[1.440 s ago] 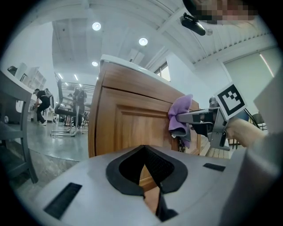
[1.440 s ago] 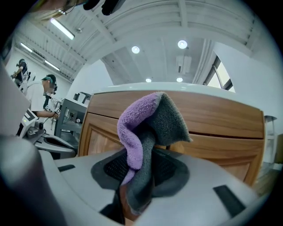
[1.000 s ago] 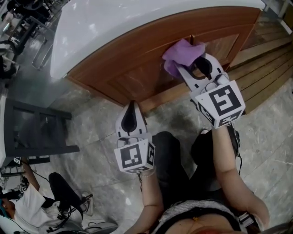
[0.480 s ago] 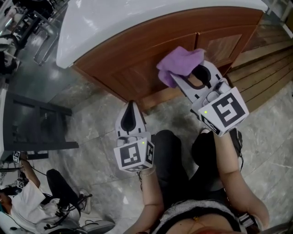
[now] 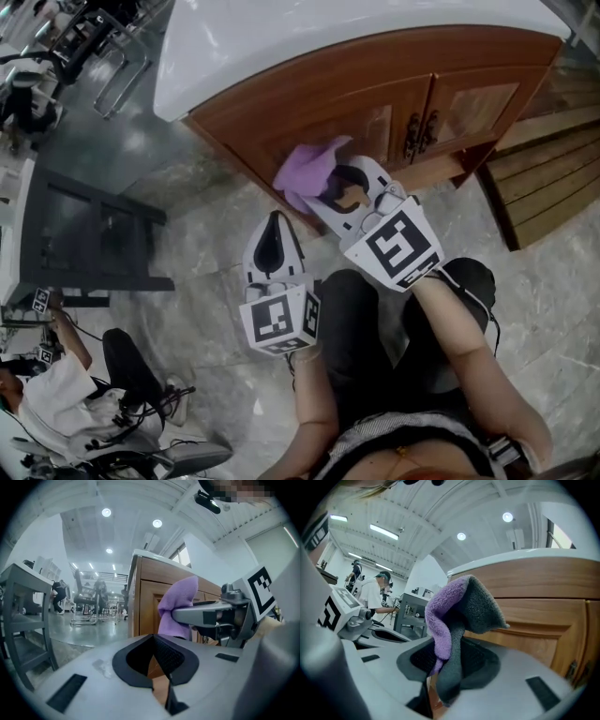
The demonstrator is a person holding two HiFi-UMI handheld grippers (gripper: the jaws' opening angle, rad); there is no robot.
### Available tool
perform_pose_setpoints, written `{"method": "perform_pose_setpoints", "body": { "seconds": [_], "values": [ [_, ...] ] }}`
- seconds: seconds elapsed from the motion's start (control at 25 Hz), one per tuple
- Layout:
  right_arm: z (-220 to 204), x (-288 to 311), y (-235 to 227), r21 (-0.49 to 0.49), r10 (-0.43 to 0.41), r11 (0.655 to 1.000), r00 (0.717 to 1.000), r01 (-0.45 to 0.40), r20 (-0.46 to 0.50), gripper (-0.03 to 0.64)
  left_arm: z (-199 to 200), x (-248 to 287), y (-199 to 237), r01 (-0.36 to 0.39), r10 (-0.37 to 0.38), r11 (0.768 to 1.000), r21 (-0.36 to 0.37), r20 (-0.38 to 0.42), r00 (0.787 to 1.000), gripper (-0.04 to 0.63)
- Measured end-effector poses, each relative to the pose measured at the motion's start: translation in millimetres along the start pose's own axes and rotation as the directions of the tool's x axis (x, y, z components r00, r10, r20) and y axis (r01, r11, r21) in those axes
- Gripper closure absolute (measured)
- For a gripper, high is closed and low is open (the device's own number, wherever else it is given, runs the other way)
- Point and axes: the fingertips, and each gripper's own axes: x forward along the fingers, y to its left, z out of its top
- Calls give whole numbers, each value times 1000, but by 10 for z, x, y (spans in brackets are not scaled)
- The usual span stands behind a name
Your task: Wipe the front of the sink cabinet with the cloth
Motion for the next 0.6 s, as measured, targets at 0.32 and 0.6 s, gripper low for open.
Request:
{"method": "perform_pose_setpoints", "body": {
  "seconds": [0.32,0.6],
  "values": [
    [-127,450,350,10,88,996,996,-88,-12,442,-73,-97,235,-64,64,998,18,-26,998,589],
    [-299,643,377,-25,71,997,996,-72,-45,443,-106,-79,289,-66,66,998,18,-39,997,589]
  ]
}}
